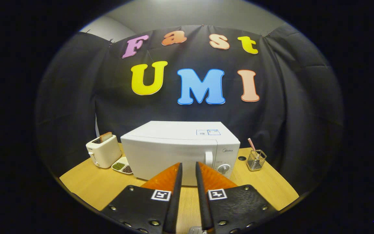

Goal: Open the microwave, put the food inside, and close the microwave door.

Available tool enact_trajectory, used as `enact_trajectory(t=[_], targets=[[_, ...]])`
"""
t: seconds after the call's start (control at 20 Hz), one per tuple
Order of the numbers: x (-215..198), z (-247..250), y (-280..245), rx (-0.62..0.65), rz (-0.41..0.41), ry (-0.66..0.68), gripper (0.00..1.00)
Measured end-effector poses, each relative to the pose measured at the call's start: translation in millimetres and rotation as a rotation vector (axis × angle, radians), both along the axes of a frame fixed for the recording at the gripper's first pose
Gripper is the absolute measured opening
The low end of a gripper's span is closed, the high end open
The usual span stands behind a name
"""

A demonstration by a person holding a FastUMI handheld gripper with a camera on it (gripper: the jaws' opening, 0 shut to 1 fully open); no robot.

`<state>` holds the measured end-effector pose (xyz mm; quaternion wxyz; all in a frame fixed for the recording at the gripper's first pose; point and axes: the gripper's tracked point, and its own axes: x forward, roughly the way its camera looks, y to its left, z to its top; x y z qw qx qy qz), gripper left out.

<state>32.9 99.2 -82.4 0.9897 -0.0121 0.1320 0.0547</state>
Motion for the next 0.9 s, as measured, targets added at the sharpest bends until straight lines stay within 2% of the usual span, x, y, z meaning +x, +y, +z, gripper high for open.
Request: enact_trajectory(t=[0.05,0.1,0.15,0.2,0.25,0.3,0.35,0.9], targets=[[-8,6,0,0.002,-0.001,-0.013,0.38],[-20,13,2,0.009,0.000,-0.025,0.41],[-28,18,2,0.017,-0.005,-0.039,0.58],[-40,28,3,0.026,-0.009,-0.051,0.70],[-47,35,4,0.037,-0.010,-0.067,0.88],[-54,41,3,0.040,-0.015,-0.082,0.94],[-59,46,2,0.039,-0.014,-0.097,0.96],[-69,53,-35,0.042,-0.069,-0.123,0.97]])
